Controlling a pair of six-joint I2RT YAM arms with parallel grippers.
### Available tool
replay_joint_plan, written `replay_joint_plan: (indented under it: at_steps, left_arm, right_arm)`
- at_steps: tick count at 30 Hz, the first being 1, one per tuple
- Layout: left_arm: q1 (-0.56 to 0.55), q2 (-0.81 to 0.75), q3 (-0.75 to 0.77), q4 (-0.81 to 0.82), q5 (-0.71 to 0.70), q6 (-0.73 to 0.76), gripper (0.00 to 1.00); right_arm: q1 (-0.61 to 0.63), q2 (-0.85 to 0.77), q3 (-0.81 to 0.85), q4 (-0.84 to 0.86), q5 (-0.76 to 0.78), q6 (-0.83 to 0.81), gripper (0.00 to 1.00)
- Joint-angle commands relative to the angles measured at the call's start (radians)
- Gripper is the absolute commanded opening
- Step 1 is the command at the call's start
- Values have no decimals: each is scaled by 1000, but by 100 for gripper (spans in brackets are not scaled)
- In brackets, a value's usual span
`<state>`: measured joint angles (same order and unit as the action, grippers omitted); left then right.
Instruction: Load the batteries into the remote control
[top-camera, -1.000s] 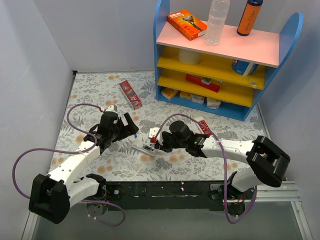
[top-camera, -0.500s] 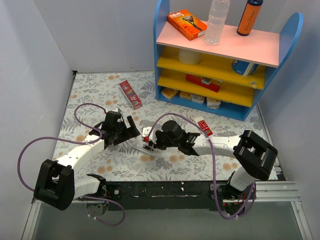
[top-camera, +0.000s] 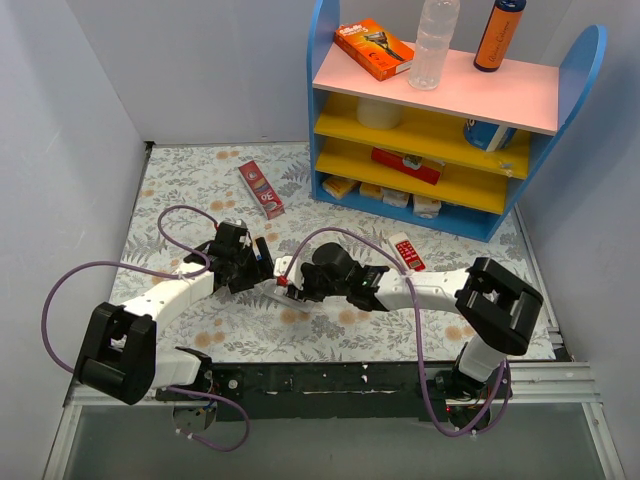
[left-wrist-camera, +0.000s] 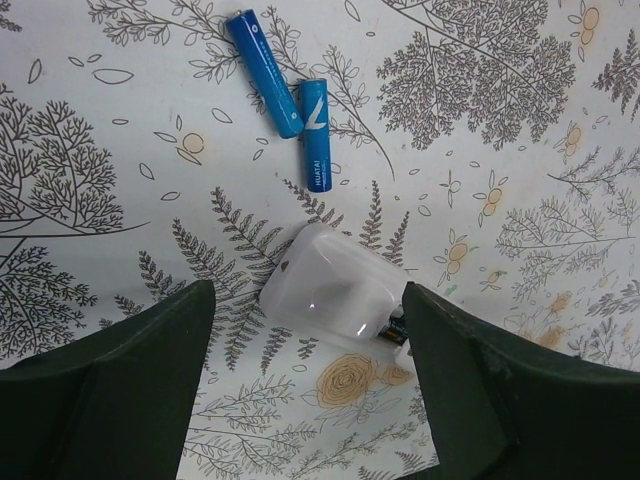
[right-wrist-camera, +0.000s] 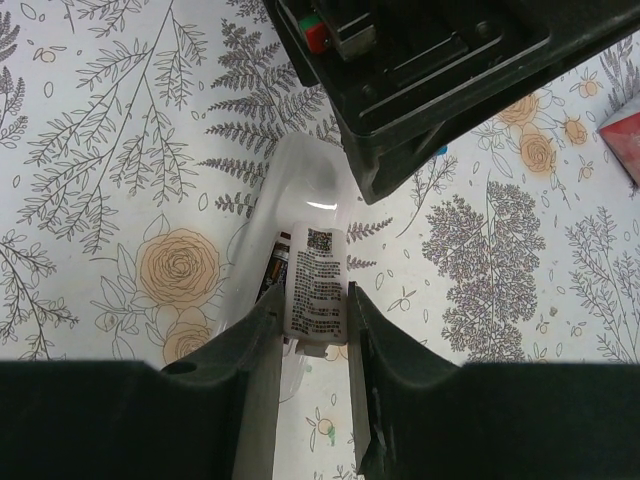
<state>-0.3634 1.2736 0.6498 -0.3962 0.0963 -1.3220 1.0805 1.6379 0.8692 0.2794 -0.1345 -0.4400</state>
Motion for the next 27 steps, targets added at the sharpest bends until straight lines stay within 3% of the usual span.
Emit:
replay_joint_plan:
  at_steps: [1, 27]
  left_arm:
    - [6, -2, 21, -6, 29, 12, 75]
    - [4, 46, 25, -3, 95, 21, 66]
  right_arm:
    - [9, 23, 53, -22, 44, 23, 1]
    - [24, 0, 57, -39, 41, 83, 1]
